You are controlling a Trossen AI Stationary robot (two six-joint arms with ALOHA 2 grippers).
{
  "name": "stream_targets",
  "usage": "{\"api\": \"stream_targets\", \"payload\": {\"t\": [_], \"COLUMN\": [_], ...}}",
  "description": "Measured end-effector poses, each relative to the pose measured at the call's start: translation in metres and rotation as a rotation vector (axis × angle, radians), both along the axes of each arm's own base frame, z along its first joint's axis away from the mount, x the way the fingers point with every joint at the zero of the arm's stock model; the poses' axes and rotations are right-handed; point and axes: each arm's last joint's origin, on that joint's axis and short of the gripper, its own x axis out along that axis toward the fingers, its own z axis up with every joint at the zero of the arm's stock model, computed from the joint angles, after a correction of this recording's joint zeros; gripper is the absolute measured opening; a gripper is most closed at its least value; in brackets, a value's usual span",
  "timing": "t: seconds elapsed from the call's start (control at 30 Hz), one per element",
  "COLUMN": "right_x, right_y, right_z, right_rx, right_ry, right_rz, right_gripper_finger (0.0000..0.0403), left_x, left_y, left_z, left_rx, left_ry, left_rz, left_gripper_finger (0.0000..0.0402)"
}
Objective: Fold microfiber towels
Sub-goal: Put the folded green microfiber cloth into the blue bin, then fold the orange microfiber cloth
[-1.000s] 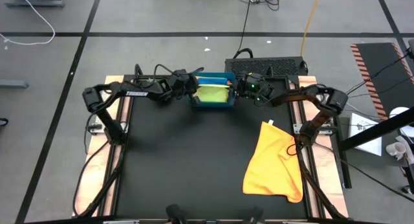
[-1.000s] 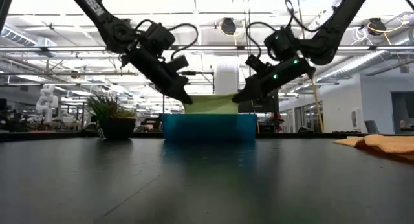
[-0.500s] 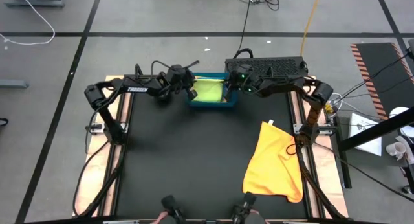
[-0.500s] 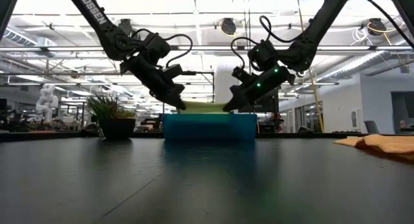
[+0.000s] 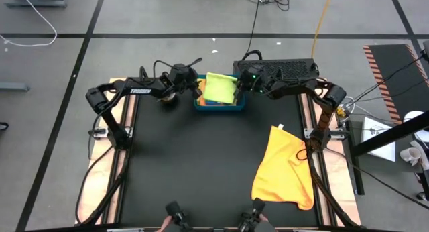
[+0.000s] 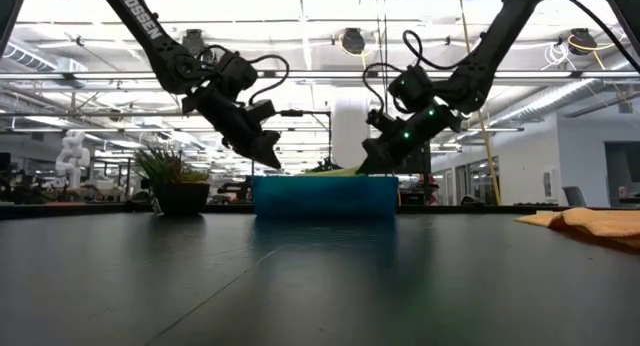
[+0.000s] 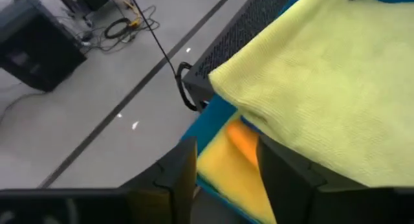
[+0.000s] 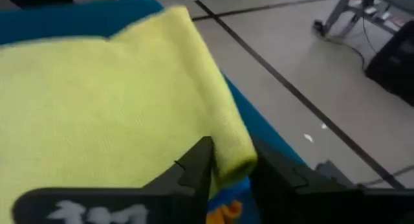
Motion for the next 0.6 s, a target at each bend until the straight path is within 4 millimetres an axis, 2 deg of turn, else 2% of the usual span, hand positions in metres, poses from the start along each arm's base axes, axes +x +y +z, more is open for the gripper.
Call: {"api": "stream_targets", "payload": {"t": [0.17,0.33,0.47,0.6], "right_x": [0.000,-0.009,-0.022,-0.038], "right_y": [0.003,0.011,0.036,0.078], "right_z": [0.011,0.044,0.073,0.093], "right_rx": [-0.009,-0.018,0.003,0.034], "right_ry": [-0.023,-0.064,-0.078,-0.107], "right_rz": [0.018,0.008,0.091,0.255], "right_gripper_finger": [0.0125,0.0161,0.0172,0.0168], "left_x": [0.002,0.002,-0.001,-0.004], "left_y": [-0.009,-0.033,-0.066,-0.104], "left_z": [0.016,0.052,0.085,0.113], "left_rx": [0.016,0.061,0.053,0.053], "left_ry": [-0.046,-0.119,-0.202,-0.274], "left_rz": [-0.027,-0.085,-0.154,-0.259], "left_gripper_finger": [0.0189,0.0189,0.0175,0.0153]}}
